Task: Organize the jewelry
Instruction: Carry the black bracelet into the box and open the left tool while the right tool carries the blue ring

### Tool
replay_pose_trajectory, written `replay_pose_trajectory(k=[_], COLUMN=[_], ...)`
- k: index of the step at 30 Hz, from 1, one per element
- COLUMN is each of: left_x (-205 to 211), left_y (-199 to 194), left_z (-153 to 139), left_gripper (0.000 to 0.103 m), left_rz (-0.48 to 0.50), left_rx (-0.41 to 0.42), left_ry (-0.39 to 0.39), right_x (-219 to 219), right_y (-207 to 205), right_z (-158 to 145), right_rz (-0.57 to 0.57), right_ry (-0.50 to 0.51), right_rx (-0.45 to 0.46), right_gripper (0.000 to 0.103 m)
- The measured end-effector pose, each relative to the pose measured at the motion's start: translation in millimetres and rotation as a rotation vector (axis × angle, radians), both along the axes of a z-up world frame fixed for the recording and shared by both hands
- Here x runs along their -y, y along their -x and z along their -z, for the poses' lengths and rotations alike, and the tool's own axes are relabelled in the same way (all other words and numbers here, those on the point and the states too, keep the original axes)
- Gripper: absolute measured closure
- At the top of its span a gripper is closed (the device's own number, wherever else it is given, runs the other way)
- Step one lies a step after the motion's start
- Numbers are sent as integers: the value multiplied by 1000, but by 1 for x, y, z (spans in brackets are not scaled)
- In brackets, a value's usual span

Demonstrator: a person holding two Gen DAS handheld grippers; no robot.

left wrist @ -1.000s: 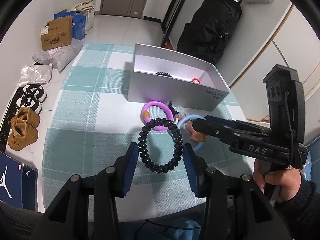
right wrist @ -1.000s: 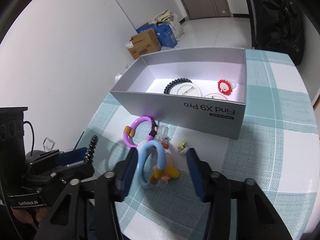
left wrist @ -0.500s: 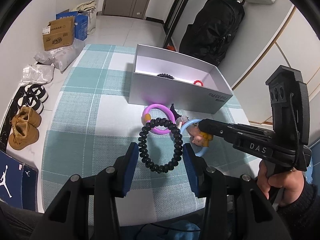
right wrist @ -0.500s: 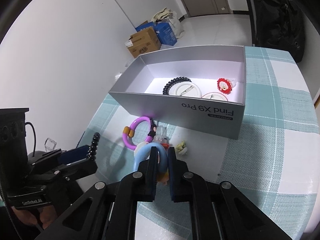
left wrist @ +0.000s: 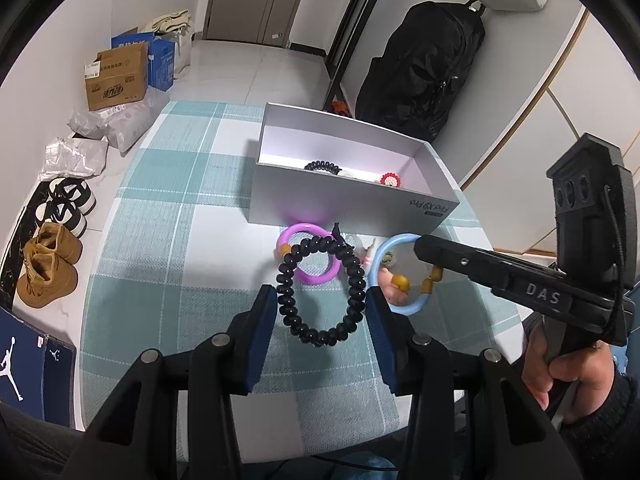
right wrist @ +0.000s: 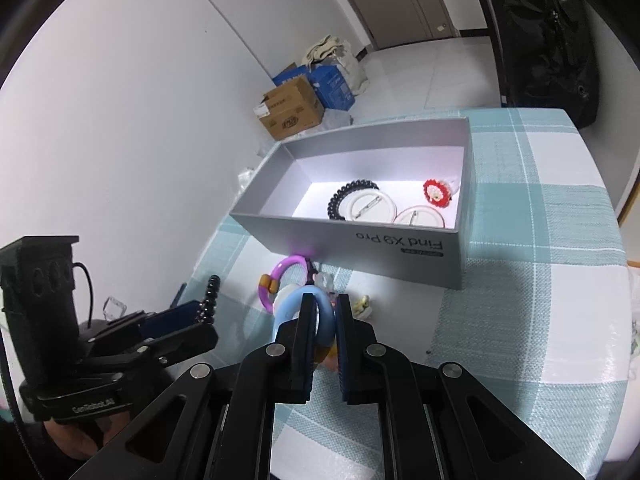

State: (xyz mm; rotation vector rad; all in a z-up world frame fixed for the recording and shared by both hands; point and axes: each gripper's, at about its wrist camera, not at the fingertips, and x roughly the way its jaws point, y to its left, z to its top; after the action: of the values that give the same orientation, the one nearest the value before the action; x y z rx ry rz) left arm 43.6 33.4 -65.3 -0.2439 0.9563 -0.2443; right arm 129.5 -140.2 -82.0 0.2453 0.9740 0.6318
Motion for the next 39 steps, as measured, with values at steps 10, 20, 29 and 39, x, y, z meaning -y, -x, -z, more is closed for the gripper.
replay_pose_trajectory(k=[10, 20, 29, 39], left_x=[0, 10, 19, 19], left_y=[-11, -44, -74, -108], left_z=[-10, -24, -27, -16], left_gripper=[63, 63, 63, 63], left_rz=[-34, -3, 41, 43], left_rx=[22, 36, 16, -16], left_ry=[43, 63, 100, 108], right_x=[9, 28, 36, 41], right_y=[-2, -17, -43, -73], right_z=[-18, -40, -44, -39], right_rz=[28, 69, 99, 121], right_ry=[-35, -97, -111, -112], right_rx=[48, 85, 78, 56], right_gripper=[95, 95, 95, 95])
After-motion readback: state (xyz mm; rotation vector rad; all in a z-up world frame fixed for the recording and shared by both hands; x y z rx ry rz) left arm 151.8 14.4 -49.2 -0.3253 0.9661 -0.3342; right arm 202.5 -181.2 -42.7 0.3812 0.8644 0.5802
